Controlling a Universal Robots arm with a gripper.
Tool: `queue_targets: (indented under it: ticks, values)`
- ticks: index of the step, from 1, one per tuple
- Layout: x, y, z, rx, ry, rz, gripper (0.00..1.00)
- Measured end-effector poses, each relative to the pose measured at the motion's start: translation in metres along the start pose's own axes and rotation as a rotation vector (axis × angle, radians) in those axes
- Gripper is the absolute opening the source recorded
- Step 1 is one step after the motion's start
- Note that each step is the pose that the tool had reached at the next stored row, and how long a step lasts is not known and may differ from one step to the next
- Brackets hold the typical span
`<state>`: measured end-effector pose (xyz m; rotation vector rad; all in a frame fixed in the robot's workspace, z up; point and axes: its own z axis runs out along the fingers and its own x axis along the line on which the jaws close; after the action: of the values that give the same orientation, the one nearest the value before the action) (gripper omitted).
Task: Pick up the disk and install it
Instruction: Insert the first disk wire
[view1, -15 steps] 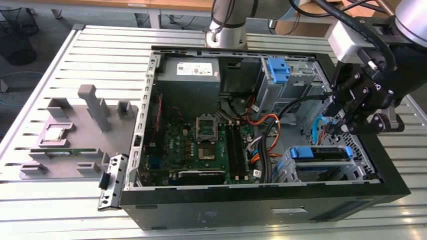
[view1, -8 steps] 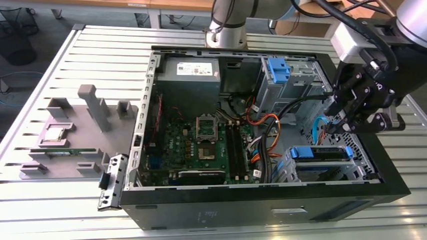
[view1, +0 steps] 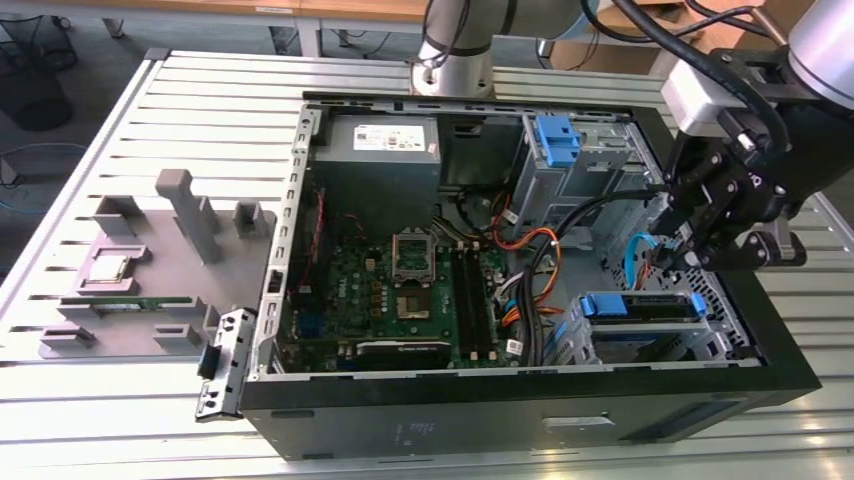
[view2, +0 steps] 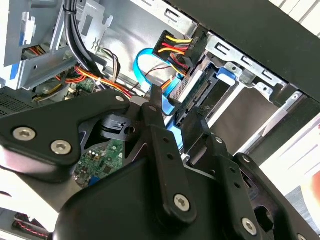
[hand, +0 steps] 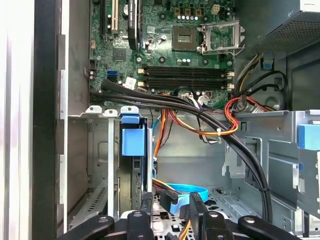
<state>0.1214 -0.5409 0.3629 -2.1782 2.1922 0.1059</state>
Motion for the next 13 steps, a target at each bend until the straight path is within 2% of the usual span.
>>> queue_targets:
  ticks: [4, 6, 10, 13]
  values:
    - [-0.0028, -0.0003, 0.0006, 0.0000, 0.0001, 0.000, 0.42]
    - [-0.0044, -0.0003, 0.0006, 0.0000, 0.0044, 0.000, 0.42]
    - [-0.0067, -0.0003, 0.0009, -0.0005, 0.0266, 0.000, 0.42]
    - [-0.0081, -0.0003, 0.0010, -0.0011, 0.0498, 0.001, 0.42]
